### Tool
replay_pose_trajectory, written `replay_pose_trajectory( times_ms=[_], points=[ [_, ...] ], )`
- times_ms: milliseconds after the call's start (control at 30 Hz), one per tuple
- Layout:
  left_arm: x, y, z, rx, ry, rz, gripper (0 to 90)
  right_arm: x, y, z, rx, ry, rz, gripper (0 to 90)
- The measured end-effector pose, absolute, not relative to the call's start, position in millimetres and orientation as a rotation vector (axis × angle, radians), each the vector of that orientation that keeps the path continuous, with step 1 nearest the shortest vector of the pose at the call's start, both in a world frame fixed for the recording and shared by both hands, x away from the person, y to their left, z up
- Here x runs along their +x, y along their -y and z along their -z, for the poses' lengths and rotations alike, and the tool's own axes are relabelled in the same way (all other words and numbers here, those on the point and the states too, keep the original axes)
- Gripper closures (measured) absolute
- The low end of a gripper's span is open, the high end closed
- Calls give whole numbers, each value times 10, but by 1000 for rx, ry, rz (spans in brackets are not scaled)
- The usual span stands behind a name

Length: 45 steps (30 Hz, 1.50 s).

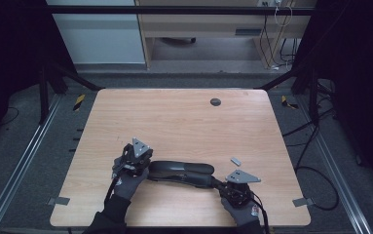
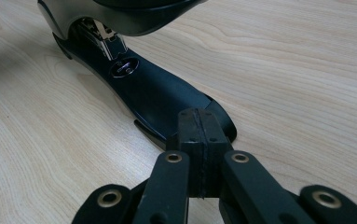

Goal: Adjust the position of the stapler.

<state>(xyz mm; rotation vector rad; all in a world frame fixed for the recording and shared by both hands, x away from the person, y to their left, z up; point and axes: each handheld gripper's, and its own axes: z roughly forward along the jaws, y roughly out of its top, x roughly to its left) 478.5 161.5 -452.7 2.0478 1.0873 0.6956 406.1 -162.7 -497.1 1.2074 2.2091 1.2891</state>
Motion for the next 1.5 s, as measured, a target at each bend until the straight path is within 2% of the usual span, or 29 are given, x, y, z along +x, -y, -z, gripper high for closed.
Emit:
replay_pose_trajectory(
  times_ms=[333,1500],
  points=[
    [4780,-1557,4582,2082,-1061,-658,900,4063,1643,4965,1205,-2205,-1290,900],
    [4633,-1556,4627,2119,-1033,-693,900,4063,1497,5070,1181,-2282,-1256,900]
  ],
)
